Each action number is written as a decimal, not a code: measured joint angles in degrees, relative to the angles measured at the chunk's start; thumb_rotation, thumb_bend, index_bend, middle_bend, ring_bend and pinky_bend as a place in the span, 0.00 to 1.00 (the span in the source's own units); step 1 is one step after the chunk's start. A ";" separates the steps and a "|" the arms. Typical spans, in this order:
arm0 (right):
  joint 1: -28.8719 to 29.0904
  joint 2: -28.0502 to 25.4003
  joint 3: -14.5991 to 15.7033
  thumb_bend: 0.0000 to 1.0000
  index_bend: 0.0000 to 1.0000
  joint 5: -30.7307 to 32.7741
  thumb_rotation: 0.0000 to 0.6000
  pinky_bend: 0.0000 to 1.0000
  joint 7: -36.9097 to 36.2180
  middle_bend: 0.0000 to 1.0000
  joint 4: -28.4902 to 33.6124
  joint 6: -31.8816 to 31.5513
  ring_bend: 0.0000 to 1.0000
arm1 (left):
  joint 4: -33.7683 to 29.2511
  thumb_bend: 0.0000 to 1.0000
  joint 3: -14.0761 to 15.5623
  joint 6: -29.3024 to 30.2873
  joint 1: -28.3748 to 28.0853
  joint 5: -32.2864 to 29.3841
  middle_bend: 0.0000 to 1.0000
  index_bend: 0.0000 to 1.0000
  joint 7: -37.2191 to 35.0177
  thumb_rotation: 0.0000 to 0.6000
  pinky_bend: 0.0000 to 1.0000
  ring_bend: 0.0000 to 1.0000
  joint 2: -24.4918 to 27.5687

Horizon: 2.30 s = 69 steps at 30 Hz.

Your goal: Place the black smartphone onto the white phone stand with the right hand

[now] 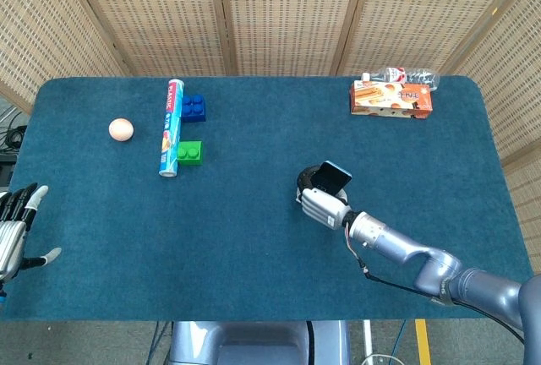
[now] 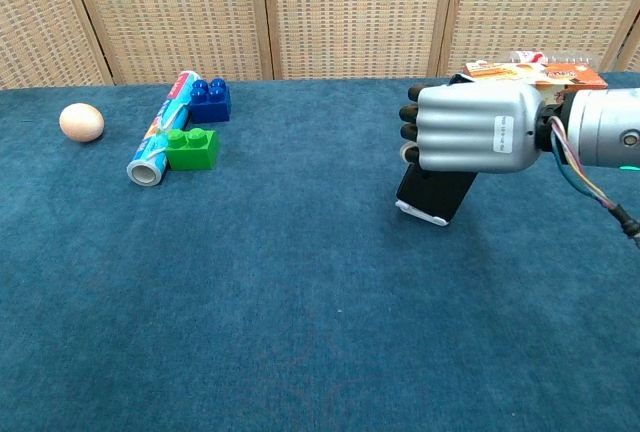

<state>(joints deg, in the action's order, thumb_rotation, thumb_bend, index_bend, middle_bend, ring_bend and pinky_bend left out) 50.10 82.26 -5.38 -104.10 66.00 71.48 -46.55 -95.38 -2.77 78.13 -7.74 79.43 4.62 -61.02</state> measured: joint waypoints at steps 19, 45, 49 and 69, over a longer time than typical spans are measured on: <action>-1.12 0.92 -0.28 0.44 0.31 4.11 1.00 0.36 5.16 0.09 0.98 -0.90 0.08 | 0.22 0.00 0.10 0.02 -0.01 0.15 0.00 0.00 -0.67 1.00 0.00 0.00 0.15; -1.91 1.28 0.28 0.44 0.17 7.17 1.00 0.17 8.70 0.00 2.50 -2.80 0.00 | 0.37 0.00 0.21 0.21 0.07 0.43 0.00 0.00 -1.53 1.00 0.00 0.00 0.42; -3.15 0.02 0.22 0.43 0.14 7.64 1.00 0.17 8.82 0.00 4.46 -4.92 0.00 | 0.46 0.00 0.33 0.15 0.07 0.64 0.00 0.00 -1.70 1.00 0.00 0.00 0.46; -26.09 -15.52 4.30 0.00 0.05 8.24 1.00 0.08 -26.61 0.00 21.32 -39.92 0.00 | 0.54 0.00 1.79 4.61 1.93 5.70 0.00 0.00 -3.63 1.00 0.00 0.00 0.90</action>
